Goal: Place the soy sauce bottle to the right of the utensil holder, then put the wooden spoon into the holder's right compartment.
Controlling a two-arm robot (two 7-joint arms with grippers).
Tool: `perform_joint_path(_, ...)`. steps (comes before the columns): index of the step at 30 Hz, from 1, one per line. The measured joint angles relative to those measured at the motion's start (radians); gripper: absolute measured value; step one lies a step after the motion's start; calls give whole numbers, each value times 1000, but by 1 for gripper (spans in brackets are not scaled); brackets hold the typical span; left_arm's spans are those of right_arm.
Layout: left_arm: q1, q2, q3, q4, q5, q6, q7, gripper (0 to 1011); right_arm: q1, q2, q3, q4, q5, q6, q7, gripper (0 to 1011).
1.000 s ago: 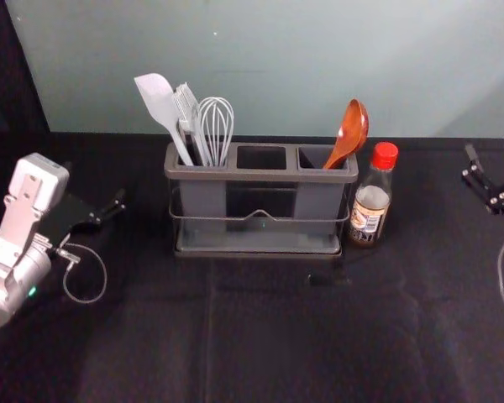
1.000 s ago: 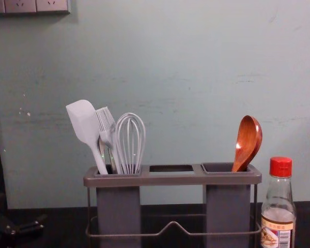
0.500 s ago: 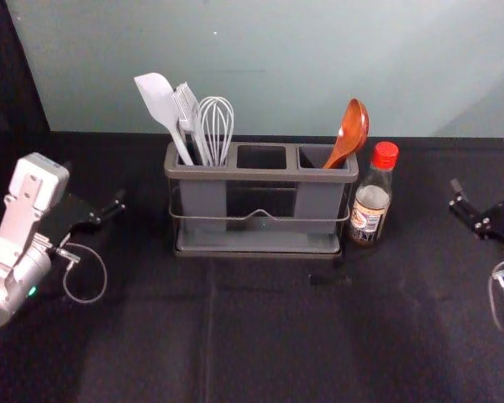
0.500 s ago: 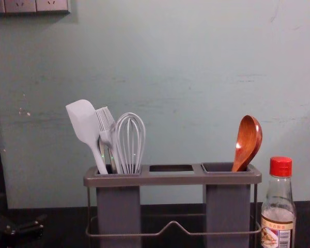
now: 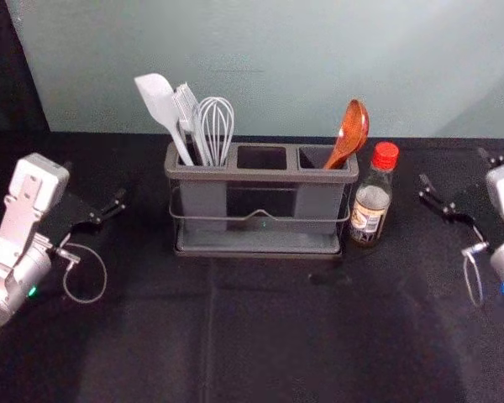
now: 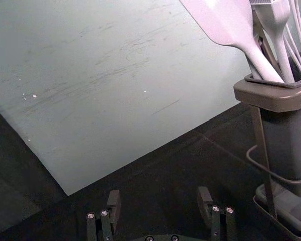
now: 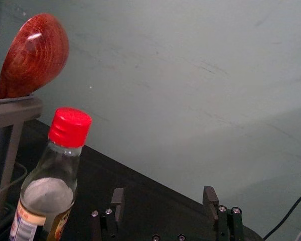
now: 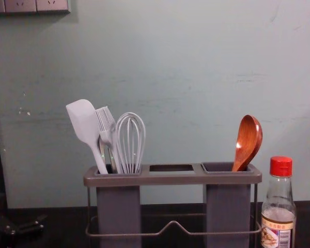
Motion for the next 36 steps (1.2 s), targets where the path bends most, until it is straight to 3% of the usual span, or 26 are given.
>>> perform_joint_path(11, 0, 0, 0, 0, 0, 0, 0, 1005, 55, 2, -47, 27, -33, 35, -29, 1002)
perform_joint_path(36, 0, 0, 0, 0, 0, 0, 0, 1005, 64, -2, -55, 28, -43, 39, -48, 1002)
